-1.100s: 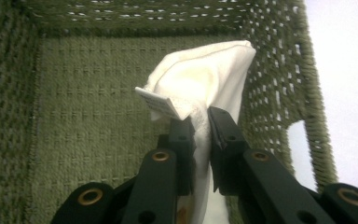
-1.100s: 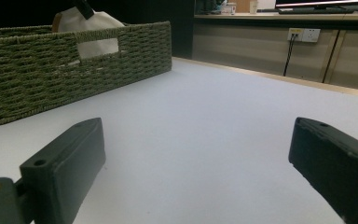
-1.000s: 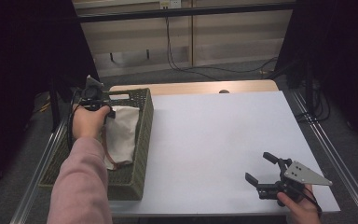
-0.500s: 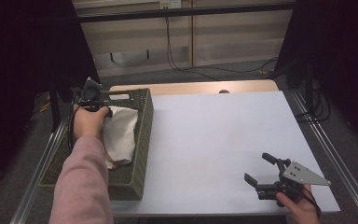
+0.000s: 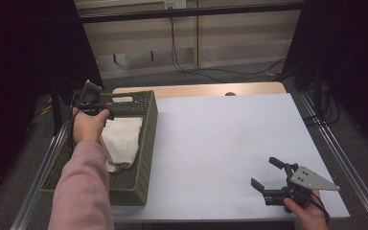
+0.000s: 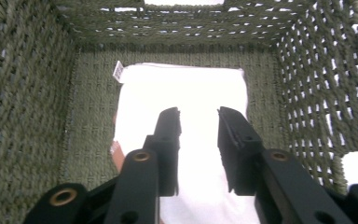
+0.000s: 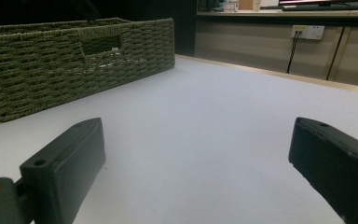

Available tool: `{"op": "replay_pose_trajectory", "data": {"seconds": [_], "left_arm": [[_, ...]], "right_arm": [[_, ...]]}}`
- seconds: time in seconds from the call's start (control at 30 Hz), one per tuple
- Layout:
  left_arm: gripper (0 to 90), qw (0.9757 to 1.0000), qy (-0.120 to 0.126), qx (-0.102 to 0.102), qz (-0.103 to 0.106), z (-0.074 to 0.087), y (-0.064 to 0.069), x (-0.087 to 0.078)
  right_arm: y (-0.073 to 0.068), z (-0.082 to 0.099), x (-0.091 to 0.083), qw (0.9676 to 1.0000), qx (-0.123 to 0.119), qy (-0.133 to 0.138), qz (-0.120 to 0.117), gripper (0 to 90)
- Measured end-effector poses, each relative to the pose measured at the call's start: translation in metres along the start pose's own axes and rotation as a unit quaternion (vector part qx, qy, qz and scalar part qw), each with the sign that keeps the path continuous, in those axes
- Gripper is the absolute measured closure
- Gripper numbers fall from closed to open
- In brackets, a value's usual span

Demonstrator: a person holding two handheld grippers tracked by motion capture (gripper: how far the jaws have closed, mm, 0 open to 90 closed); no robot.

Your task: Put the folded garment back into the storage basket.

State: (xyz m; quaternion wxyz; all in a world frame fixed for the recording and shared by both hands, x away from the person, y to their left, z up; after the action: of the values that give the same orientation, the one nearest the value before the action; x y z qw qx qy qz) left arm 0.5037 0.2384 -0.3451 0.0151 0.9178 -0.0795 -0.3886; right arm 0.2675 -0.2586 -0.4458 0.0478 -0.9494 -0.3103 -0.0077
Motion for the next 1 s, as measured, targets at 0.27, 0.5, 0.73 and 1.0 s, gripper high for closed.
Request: {"op": "replay_pose_trajectory", "data": {"seconds": [0.27,0.5,0.73,1.0], "left_arm": [[58.1,0.9999,-0.004,0.006,0.011,0.003,0.003,-0.006],[46.4,0.9999,-0.012,0.005,0.003,0.009,0.011,-0.006],[33.9,0.9995,-0.009,0.029,-0.009,0.015,0.011,0.001],[20.4,0.9984,0.050,0.023,-0.010,0.017,0.010,-0.002]], "right_arm": [[0.002,0.001,0.001,0.9997,-0.020,-0.006,-0.009,3.2],[0.002,0.001,0.001,0.9998,-0.017,-0.004,-0.007,3.2],[0.001,0.000,0.003,0.9998,-0.015,-0.003,-0.010,3.1],[0.001,-0.001,0.002,0.9999,-0.013,-0.002,-0.010,3.2]]}}
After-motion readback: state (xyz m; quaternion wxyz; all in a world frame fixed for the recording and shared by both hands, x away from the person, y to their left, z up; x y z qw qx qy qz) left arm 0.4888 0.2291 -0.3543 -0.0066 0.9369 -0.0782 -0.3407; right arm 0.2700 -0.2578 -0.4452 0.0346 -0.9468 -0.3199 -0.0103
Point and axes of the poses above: each handheld gripper's, and its own axes: x roughly forward along the jaws, z roughly out of its underside, y roughly to its right, the point moved 4 cm from there along x, roughly forward along the jaws, and after that the axes turned 13 degrees about y, right-handed, at the moved point
